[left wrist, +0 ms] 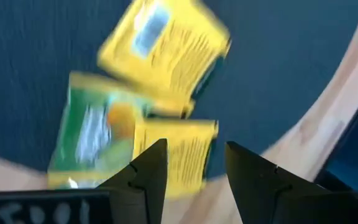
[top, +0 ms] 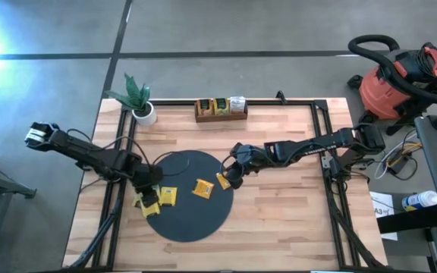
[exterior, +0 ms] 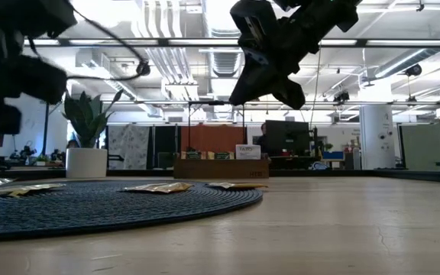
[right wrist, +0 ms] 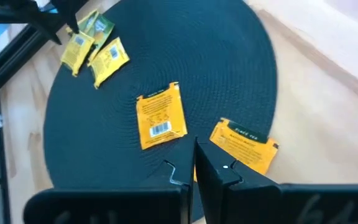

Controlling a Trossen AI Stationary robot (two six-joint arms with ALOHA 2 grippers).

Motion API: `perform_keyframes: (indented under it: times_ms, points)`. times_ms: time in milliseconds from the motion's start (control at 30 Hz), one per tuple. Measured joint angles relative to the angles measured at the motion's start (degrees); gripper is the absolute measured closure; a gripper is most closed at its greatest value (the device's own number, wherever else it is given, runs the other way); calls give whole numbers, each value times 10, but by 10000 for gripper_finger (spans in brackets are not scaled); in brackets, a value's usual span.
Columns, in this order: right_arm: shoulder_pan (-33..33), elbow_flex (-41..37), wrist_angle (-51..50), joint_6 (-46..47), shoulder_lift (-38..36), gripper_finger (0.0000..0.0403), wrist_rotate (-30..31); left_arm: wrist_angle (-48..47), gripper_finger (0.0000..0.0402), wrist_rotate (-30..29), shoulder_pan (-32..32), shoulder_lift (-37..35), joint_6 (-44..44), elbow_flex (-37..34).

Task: Pick & Place Tea
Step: Put the orange tea bag into the left section of the wooden organizer

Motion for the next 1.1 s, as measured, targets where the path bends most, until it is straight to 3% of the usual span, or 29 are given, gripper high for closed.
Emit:
perform_keyframes:
  times_ms: [233,500,700,1100]
  points:
    - [-18,-12,-22,60,18,390,-93,75,248,-82,29,12,52,8]
    - [-24,-27,-18,140,91,390,-130,204,248,-58,145,53,79,5]
    - [-24,-24,-24,173,117,385,-130,379,248,35,244,127,77,35]
    - [-26,-39,-22,190,105,255,-105,373,248,93,250,406,200,229]
